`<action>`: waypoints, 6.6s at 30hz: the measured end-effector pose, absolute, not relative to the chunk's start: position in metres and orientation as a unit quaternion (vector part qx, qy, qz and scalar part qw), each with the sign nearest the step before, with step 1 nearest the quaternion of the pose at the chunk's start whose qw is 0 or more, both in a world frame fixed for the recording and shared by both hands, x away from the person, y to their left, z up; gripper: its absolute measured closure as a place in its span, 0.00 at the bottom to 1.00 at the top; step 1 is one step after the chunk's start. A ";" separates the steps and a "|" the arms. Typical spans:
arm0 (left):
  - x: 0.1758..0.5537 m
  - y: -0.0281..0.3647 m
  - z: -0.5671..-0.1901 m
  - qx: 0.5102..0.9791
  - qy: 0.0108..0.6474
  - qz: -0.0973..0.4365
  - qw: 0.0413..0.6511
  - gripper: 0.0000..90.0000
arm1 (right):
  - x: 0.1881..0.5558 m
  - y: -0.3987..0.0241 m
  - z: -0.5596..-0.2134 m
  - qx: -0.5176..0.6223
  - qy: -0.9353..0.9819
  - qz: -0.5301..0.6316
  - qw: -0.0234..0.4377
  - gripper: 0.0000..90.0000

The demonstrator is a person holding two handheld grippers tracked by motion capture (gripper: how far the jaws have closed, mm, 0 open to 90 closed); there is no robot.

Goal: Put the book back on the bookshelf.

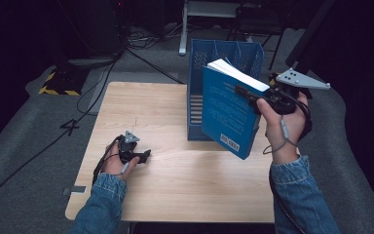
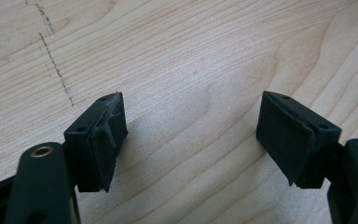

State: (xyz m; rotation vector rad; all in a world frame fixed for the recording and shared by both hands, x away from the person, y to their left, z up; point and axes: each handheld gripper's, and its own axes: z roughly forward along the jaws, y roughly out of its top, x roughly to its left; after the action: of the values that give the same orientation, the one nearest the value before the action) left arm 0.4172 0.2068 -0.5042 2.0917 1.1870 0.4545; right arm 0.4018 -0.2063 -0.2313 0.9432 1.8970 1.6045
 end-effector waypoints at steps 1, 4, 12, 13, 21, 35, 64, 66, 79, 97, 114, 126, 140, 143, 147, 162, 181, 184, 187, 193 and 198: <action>0.417 0.207 -0.504 0.803 0.457 0.175 0.340 0.27 | 0.405 -0.204 -0.230 0.346 0.691 0.587 0.241 0.69; 0.418 0.207 -0.504 0.804 0.456 0.175 0.338 0.27 | 0.416 -0.199 -0.228 0.351 0.690 0.587 0.240 0.69; 0.419 0.207 -0.504 0.804 0.456 0.175 0.339 0.27 | 0.448 -0.187 -0.227 0.360 0.688 0.582 0.243 0.69; 0.419 0.208 -0.504 0.804 0.457 0.171 0.339 0.27 | 0.452 -0.187 -0.226 0.362 0.686 0.583 0.242 0.69; 0.418 0.207 -0.504 0.804 0.456 0.178 0.336 0.27 | 0.483 -0.187 -0.223 0.372 0.668 0.593 0.251 0.69; 0.418 0.207 -0.504 0.804 0.457 0.176 0.337 0.27 | 0.523 -0.174 -0.230 0.395 0.656 0.587 0.262 0.69; 0.420 0.207 -0.504 0.803 0.457 0.175 0.339 0.27 | 0.572 -0.136 -0.228 0.438 0.632 0.575 0.279 0.68; 0.420 0.207 -0.504 0.803 0.457 0.175 0.339 0.27 | 0.575 -0.131 -0.229 0.443 0.626 0.580 0.274 0.68; 0.420 0.207 -0.504 0.805 0.455 0.172 0.339 0.27 | 0.582 -0.115 -0.238 0.448 0.639 0.561 0.275 0.68; 0.420 0.206 -0.504 0.804 0.458 0.177 0.336 0.27 | 0.483 -0.138 -0.190 0.362 0.688 0.584 0.236 0.68; 0.422 0.205 -0.504 0.803 0.460 0.176 0.337 0.27 | 0.523 -0.142 -0.213 0.371 0.682 0.608 0.168 0.68; 0.422 0.205 -0.504 0.801 0.461 0.178 0.337 0.27 | 0.554 -0.178 -0.232 0.425 0.655 0.593 0.197 0.68; 0.421 0.205 -0.504 0.801 0.460 0.178 0.337 0.27 | 0.549 -0.148 -0.220 0.410 0.659 0.601 0.191 0.68; 0.421 0.205 -0.504 0.801 0.461 0.178 0.337 0.27 | 0.551 -0.149 -0.218 0.407 0.646 0.622 0.174 0.68; 0.421 0.205 -0.504 0.802 0.460 0.179 0.336 0.27 | 0.559 -0.152 -0.229 0.423 0.646 0.611 0.176 0.68; 0.420 0.205 -0.504 0.802 0.461 0.176 0.336 0.27 | 0.574 -0.171 -0.245 0.468 0.625 0.588 0.213 0.68; 0.421 0.206 -0.504 0.802 0.460 0.175 0.337 0.27 | 0.595 -0.113 -0.270 0.451 0.621 0.582 0.269 0.67; 0.420 0.205 -0.504 0.803 0.460 0.176 0.336 0.27 | 0.594 -0.111 -0.273 0.441 0.628 0.580 0.274 0.67; 0.420 0.205 -0.504 0.803 0.460 0.176 0.335 0.27 | 0.592 -0.109 -0.278 0.436 0.631 0.579 0.276 0.67; 0.420 0.205 -0.504 0.803 0.460 0.176 0.336 0.27 | 0.590 -0.097 -0.297 0.430 0.651 0.554 0.291 0.67; 0.420 0.205 -0.504 0.803 0.460 0.176 0.336 0.27 | 0.593 -0.088 -0.318 0.436 0.671 0.526 0.290 0.67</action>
State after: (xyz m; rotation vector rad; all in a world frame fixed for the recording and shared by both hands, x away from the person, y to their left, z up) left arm 0.4204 0.2055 -0.5036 2.0939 1.2001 0.4580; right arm 0.5933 -0.0884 -0.3178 1.1636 1.7896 1.4022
